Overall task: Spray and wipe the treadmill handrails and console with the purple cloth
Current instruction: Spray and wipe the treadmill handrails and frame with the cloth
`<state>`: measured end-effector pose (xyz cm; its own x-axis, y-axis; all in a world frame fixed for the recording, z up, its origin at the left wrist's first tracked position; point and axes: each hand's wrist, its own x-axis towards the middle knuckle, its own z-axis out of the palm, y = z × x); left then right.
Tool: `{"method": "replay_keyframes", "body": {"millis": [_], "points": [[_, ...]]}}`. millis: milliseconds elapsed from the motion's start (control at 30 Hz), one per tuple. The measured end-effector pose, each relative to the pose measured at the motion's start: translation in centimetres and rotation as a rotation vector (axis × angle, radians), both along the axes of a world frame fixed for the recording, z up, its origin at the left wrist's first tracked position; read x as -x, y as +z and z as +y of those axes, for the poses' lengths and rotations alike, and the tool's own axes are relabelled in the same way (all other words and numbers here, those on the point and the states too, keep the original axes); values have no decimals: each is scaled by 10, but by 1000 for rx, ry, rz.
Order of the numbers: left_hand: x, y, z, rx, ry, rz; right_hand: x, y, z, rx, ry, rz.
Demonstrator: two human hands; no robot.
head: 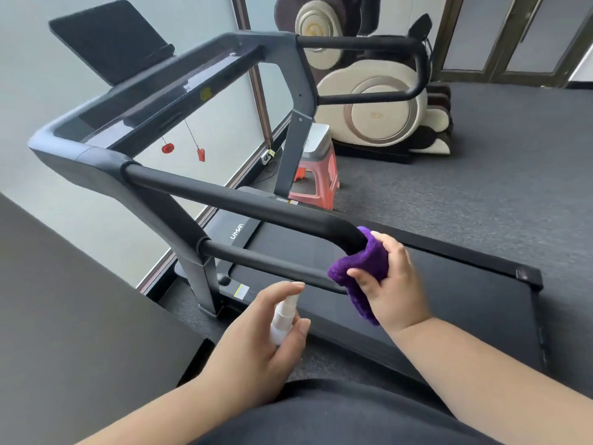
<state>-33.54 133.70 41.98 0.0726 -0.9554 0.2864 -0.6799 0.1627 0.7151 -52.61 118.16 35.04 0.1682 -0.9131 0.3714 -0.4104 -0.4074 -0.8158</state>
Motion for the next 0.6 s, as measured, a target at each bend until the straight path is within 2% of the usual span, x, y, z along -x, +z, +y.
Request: {"method": "replay_keyframes", "body": {"millis": [167,300,467,533,600], "points": [[25,-5,9,-13,86,-18,24,-23,0,-173,81,84],[41,-5,14,-8,136,-33,37,-22,-3,-194,179,53],[51,-3,23,-4,202,-47,20,32,-18,-31,171,-225],[55,-3,27,-5,234,-55,3,57,-28,69,215,-226],[58,-2,32,-3,255,-62,-11,72,-33,137,236,-137]]}}
